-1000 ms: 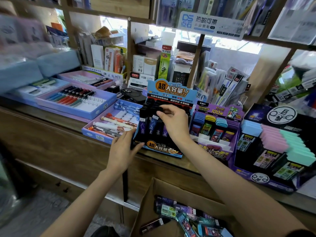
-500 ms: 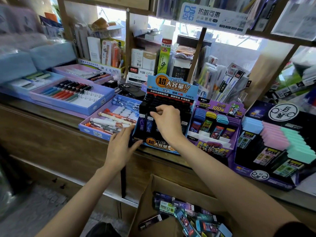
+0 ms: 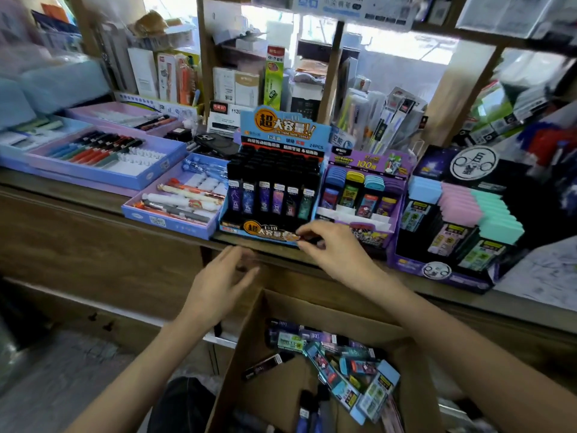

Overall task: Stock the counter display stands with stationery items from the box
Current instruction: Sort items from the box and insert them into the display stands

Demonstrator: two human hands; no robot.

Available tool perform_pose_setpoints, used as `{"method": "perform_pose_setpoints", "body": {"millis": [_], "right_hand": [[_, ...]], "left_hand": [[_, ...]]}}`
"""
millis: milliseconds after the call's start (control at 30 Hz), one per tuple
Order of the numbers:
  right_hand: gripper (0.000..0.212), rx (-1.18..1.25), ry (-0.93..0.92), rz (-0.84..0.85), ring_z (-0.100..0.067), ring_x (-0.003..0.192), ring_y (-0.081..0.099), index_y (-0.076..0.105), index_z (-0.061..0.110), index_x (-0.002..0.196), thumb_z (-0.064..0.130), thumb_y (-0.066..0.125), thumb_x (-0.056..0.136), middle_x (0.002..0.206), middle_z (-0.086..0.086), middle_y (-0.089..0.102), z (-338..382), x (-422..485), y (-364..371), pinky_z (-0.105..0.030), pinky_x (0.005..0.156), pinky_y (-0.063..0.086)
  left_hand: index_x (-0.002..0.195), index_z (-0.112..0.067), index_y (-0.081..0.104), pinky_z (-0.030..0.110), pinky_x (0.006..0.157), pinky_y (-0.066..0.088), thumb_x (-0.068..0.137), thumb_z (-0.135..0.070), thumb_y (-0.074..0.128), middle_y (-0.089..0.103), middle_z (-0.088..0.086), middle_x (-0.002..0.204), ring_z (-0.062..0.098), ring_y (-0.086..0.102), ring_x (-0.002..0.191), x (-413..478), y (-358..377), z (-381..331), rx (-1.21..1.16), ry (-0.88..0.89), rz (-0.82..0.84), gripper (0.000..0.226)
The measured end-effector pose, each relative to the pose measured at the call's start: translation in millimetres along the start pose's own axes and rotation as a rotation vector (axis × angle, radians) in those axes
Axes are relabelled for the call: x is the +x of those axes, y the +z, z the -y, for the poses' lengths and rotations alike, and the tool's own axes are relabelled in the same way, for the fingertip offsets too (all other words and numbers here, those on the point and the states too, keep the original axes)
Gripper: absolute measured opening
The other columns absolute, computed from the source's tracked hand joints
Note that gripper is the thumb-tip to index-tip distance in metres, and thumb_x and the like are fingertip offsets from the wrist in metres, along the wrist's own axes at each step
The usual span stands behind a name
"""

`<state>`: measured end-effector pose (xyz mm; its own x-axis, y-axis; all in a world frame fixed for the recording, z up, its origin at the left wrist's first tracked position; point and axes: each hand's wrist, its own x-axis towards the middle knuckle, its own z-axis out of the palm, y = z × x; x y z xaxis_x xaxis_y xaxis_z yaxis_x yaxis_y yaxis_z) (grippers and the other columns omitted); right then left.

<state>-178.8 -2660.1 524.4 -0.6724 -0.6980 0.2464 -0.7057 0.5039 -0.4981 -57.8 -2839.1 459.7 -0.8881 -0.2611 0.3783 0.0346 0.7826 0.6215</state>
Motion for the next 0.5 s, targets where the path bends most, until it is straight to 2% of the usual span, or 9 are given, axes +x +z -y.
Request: {"method": "perform_pose_setpoints", "body": {"millis": [100, 167, 333, 433, 500], "right_hand": [[0.023, -0.013, 0.059, 0.086, -0.007, 0.097, 0.058, 0.065, 0.015, 0.113, 0.021, 0.058, 0.092, 0.110, 0.002, 0.065, -28.3, -47.6, 1.0, -0.016, 0.083, 0.044], [0.023, -0.025, 0.112, 0.147, -0.004, 0.096, 0.057, 0.065, 0.016, 0.114, 0.021, 0.057, 0.093, 0.110, 0.003, 0.065, -50.9, -78.8, 8.1, -0.014, 0.083, 0.044], [0.024, -0.069, 0.350, 0.272, -0.012, 0.099, 0.061, 0.064, 0.016, 0.114, 0.022, 0.056, 0.093, 0.111, -0.001, 0.067, -117.7, -146.8, 46.2, -0.031, 0.088, 0.049], [0.023, -0.143, 0.530, 0.352, -0.016, 0.099, 0.061, 0.063, 0.017, 0.114, 0.023, 0.052, 0.094, 0.113, -0.002, 0.065, -151.5, -186.6, 68.6, -0.033, 0.084, 0.050], [0.024, -0.186, 0.626, 0.314, -0.020, 0.098, 0.061, 0.060, 0.016, 0.114, 0.026, 0.048, 0.096, 0.113, -0.005, 0.064, -167.8, -206.8, 82.3, -0.030, 0.075, 0.047]], "left_hand": [[0.105, -0.013, 0.061, 0.037, 0.080, 0.050, 0.089, -0.023, 0.063, 0.058, -0.003, 0.102, 0.014, 0.061, 0.095, -22.1, 34.0, -1.6, -0.031, -0.032, 0.142, 0.019], [0.106, -0.014, 0.061, 0.035, 0.084, 0.049, 0.089, -0.022, 0.063, 0.058, -0.002, 0.103, 0.015, 0.060, 0.097, -39.2, 61.5, 0.4, -0.047, -0.062, 0.225, 0.019], [0.112, -0.010, 0.059, 0.026, 0.090, 0.042, 0.088, -0.019, 0.062, 0.057, 0.007, 0.113, 0.021, 0.056, 0.108, -73.0, 134.9, 11.7, -0.010, -0.146, 0.407, 0.025], [0.125, -0.013, 0.052, 0.030, 0.101, 0.038, 0.090, -0.023, 0.060, 0.050, 0.006, 0.130, 0.021, 0.048, 0.121, -91.2, 173.3, 17.2, 0.061, -0.144, 0.532, 0.038], [0.130, -0.017, 0.046, 0.028, 0.100, 0.036, 0.090, -0.028, 0.057, 0.045, 0.004, 0.134, 0.020, 0.045, 0.122, -96.8, 192.7, 21.0, 0.160, -0.115, 0.590, 0.042]]}}
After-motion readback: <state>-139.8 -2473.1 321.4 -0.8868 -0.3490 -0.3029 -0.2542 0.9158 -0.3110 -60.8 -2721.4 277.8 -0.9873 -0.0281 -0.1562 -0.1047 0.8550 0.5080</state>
